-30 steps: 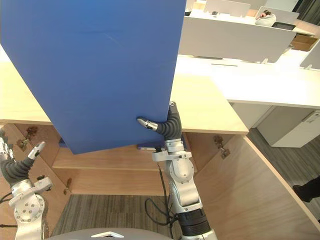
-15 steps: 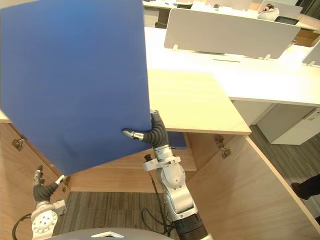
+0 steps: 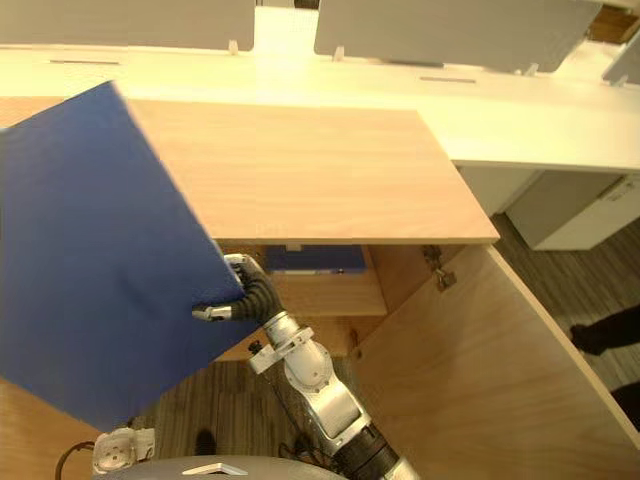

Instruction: Walk over to the cabinet, pick up the folder, carry it to the office cabinet, place the folder inside the office cabinet, then close the office cabinet door

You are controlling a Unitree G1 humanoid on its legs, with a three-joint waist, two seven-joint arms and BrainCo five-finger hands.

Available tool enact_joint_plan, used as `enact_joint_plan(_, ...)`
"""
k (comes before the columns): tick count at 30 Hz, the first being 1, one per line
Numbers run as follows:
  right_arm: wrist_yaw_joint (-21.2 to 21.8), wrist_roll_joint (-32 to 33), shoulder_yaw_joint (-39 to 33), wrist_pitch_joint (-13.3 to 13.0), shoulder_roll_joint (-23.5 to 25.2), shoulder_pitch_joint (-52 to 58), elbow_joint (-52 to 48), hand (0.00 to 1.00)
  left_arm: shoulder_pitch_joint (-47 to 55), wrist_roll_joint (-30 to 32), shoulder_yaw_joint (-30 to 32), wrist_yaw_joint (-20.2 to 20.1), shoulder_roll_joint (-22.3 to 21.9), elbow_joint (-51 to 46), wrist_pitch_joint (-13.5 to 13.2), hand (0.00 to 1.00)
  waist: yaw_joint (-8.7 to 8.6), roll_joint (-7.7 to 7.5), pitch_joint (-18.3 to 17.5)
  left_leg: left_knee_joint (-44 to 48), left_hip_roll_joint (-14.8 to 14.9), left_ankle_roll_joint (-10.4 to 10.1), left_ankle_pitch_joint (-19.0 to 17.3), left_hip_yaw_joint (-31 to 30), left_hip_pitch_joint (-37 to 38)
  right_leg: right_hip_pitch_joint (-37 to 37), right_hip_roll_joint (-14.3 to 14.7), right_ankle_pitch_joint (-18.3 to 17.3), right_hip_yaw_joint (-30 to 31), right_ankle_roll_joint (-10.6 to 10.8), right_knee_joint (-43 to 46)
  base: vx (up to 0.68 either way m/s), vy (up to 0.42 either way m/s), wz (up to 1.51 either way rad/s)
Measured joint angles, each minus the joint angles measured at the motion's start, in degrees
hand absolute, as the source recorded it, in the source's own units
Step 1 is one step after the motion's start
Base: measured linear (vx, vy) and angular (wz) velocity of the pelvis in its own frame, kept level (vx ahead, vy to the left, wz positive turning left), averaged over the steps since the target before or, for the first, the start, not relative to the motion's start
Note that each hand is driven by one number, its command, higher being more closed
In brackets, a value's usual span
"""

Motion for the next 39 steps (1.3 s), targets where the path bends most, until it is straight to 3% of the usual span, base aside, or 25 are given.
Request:
enact_joint_plan(1,-0.2,-1.0,0.9,0.1,0.2,-2.9,1.5,1.0,-2.4,0.0,-0.5,0.0,0.8,0.3,0.0,0.0,0.24,-0.47,3.1,5.0,0.6,0.2,-1.7,-0.2,-3.1,-1.7,-0.1,-0.1,0.0,-0.2,2.1,-0.13,-0.014,0.05)
enact_joint_plan(3,-0.6,-2.7,2.2,0.1,0.2,-6.5,2.2,1.0,-5.8,0.0,-0.8,0.1,1.2,0.5,0.0,0.0,0.82,0.54,6.7,15.9,2.6,0.8,-5.6,-0.5,-10.3,-5.7,0.3,-0.8,0.1,-0.4,6.1,-0.2,-0.026,-0.03)
enact_joint_plan(4,-0.7,-3.7,3.0,0.1,0.2,-8.6,2.9,1.0,-7.5,0.0,-1.0,0.1,1.3,0.7,0.0,0.0,0.8,2.2,8.5,22.1,3.9,0.9,-7.8,-1.2,-14.9,-9.0,0.9,-1.5,0.1,-0.3,9.4,-0.2,0.002,-0.06)
enact_joint_plan(5,-0.9,-4.3,3.4,0.2,0.2,-9.5,3.1,1.0,-8.5,0.0,-1.2,0.1,1.3,0.7,0.0,0.0,0.85,3.25,9.3,25.3,4.7,1.1,-8.9,-1.4,-18.1,-11.8,1.1,-2.2,0.2,-0.3,11.8,-0.2,0.04,-0.06)
enact_joint_plan(6,-0.9,-4.3,3.4,0.2,0.2,-9.7,3.1,1.0,-8.8,0.0,-1.2,0.1,1.3,0.7,0.0,0.0,0.89,3.37,9.5,25.9,4.8,1.1,-9.2,-1.4,-18.6,-12.4,1.2,-2.4,0.3,-0.4,12.5,-0.19,0.047,-0.13)
enact_joint_plan(7,-2.1,-4.4,4.0,0.3,0.3,-10.5,3.0,1.0,-9.9,0.0,-1.4,0.2,1.6,0.4,-0.1,0.0,1.16,3.91,11.2,29.7,5.7,0.6,-11.0,-1.3,-22.3,-17.2,1.0,-4.6,1.2,-0.4,17.7,-0.19,0.038,-0.11)
enact_joint_plan(12,-3.8,-7.0,4.5,1.3,1.1,-10.6,-1.3,1.0,-9.7,0.0,-1.6,0.4,0.9,-4.7,-0.1,0.0,1.62,4.22,12.4,41.1,8.8,0.8,-15.6,-1.2,-32.2,-28.1,0.7,-9.3,1.3,-0.9,29.8,-0.14,-0.001,-0.17)
enact_joint_plan(19,-7.1,-11.1,3.7,1.2,3.7,-11.4,-7.6,1.0,-10.8,0.0,-1.5,0.5,-1.2,-14.5,-0.2,0.0,2.2,5.1,14.7,51.1,12.0,0.7,-18.6,-1.4,-43.5,-40.2,1.0,-12.0,1.5,-1.6,39.9,-0.08,-0.033,-0.13)
enact_joint_plan(22,-7.5,-13.3,0.1,1.3,4.6,-11.7,-8.3,1.0,-11.0,0.0,-1.5,0.5,-1.5,-20.5,-0.5,0.0,2.74,5.37,15.4,54.1,12.6,0.6,-19.2,-1.9,-48.0,-44.7,0.8,-12.9,1.5,-2.0,43.3,-0.01,-0.013,0.0)
enact_joint_plan(25,-11.2,-14.5,-5.2,1.3,5.2,-11.9,-8.3,1.0,-10.9,0.0,-1.3,1.3,-3.0,-24.9,-1.1,0.0,3.74,5.83,16.6,57.1,12.7,0.6,-20.1,-2.9,-52.1,-48.6,0.5,-14.0,1.2,-1.8,47.0,0.03,-0.038,0.06)
enact_joint_plan(32,-13.7,-17.9,-10.8,0.2,5.2,-14.8,-8.3,1.0,-12.4,0.1,-1.8,1.3,-3.6,-28.2,-1.3,0.0,4.3,5.83,19.5,59.9,12.5,0.2,-20.6,-4.0,-57.6,-54.3,-0.2,-16.0,1.0,-2.1,51.6,0.04,-0.066,0.08)
enact_joint_plan(39,-13.7,-17.8,-17.7,-1.4,5.0,-15.9,-8.2,1.0,-16.0,0.2,-1.8,1.4,-4.1,-29.4,-1.2,0.0,4.66,5.81,20.0,62.7,12.8,0.2,-20.6,-5.1,-64.5,-61.0,-0.2,-16.6,0.9,-2.2,54.9,-0.01,-0.072,0.02)
